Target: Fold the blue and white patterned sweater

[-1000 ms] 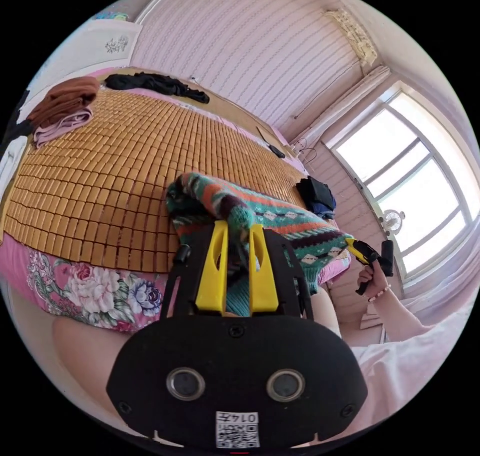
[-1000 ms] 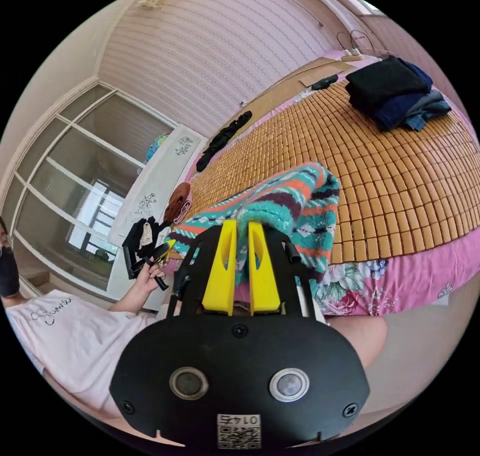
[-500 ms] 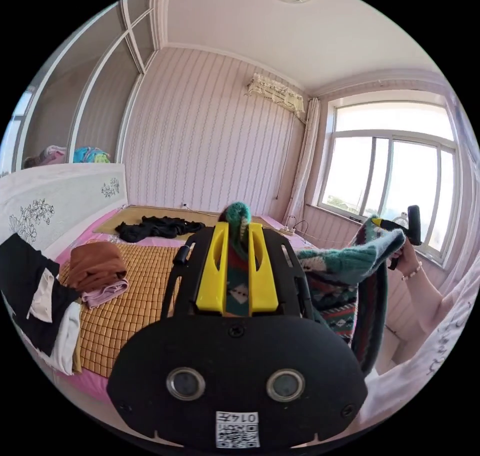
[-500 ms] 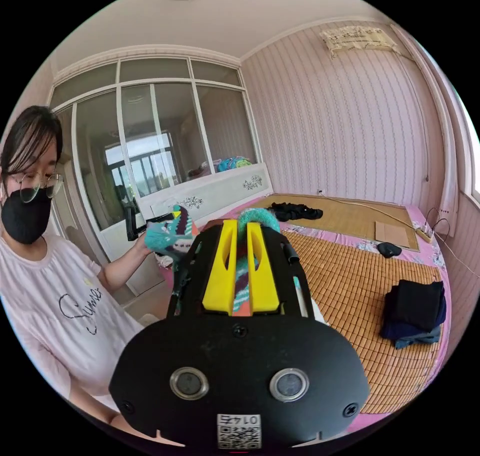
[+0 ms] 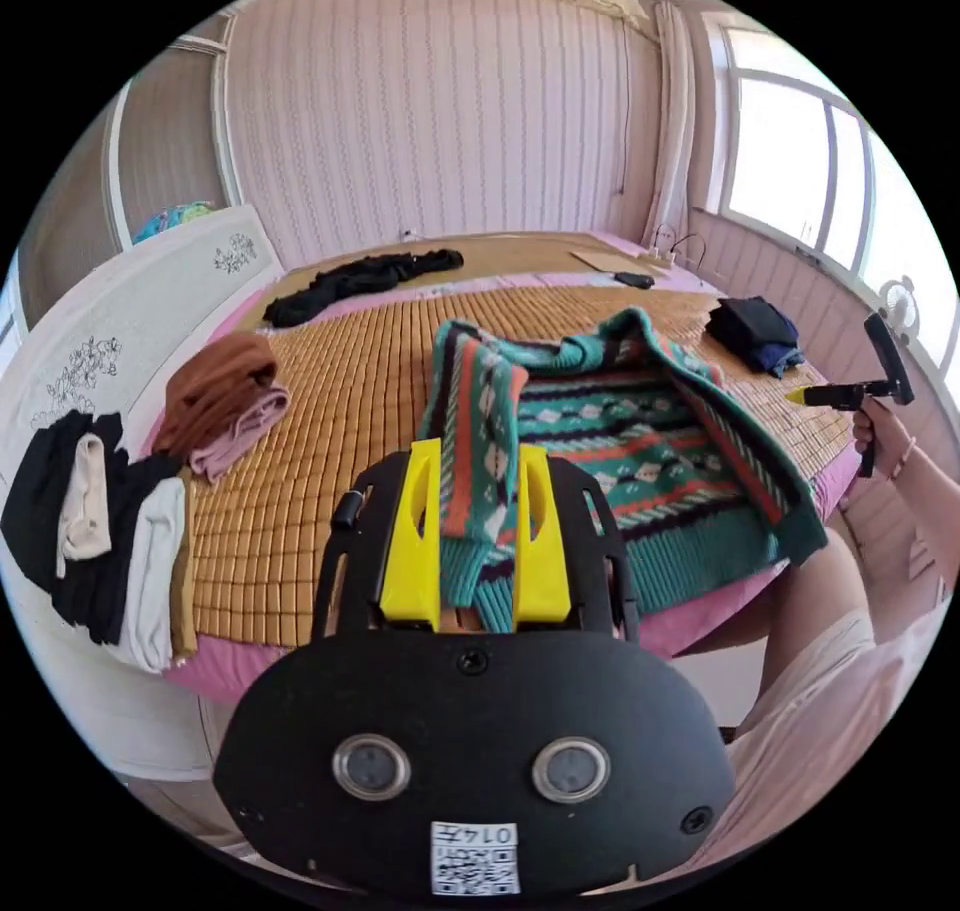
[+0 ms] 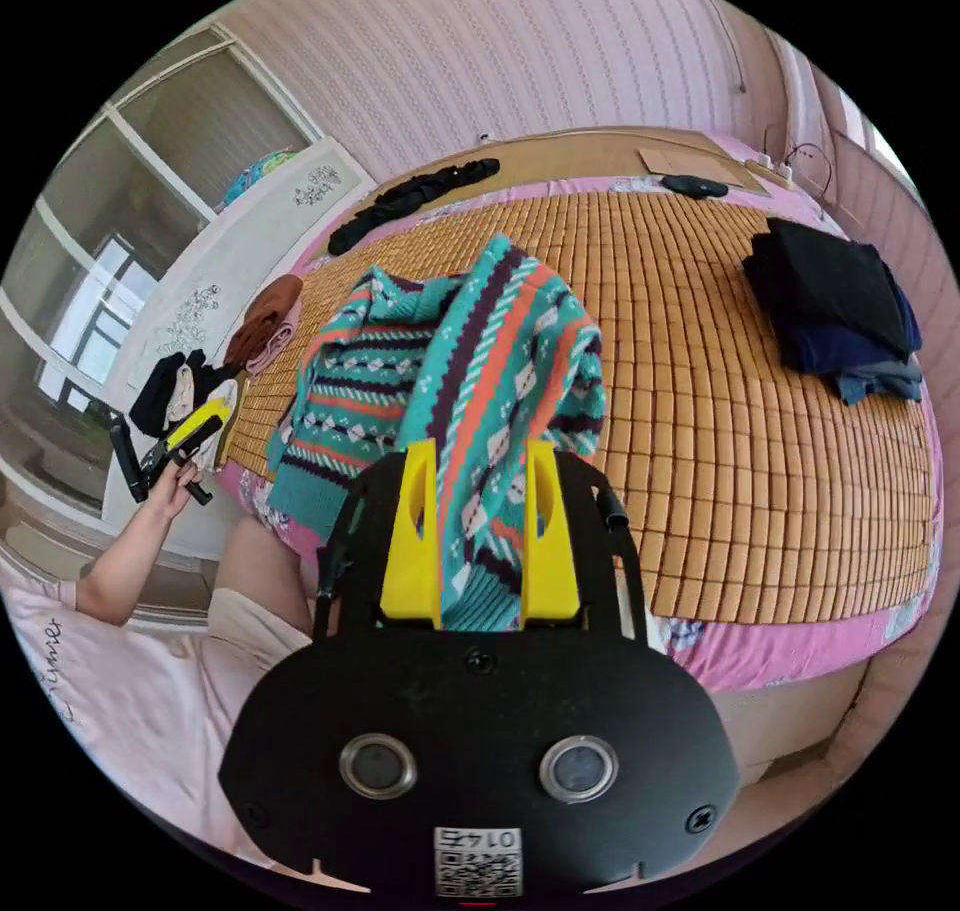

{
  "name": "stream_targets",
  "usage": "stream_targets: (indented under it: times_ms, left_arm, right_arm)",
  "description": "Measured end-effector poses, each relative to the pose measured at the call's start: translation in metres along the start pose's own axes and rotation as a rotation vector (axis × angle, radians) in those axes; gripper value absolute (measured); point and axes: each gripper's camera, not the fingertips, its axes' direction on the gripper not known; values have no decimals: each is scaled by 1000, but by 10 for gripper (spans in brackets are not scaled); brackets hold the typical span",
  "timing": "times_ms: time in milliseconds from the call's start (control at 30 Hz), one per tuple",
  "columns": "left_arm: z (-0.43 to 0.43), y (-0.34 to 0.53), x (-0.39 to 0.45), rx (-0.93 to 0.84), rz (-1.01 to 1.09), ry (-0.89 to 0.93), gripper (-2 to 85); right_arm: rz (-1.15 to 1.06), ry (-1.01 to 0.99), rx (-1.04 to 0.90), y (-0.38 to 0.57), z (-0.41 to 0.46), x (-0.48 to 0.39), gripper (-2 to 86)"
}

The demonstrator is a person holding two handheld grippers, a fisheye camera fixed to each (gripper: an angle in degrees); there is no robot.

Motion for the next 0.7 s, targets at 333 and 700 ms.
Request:
stream_targets:
  times_ms: [333, 700]
  left_arm:
    - [74, 13, 11, -330, -115, -3, 140]
    - [49, 4, 20, -267, -63, 2, 60]
  right_arm:
    - [-81, 13, -161, 36, 70, -58, 172]
    - [-163, -1, -219, -9, 41, -58, 70]
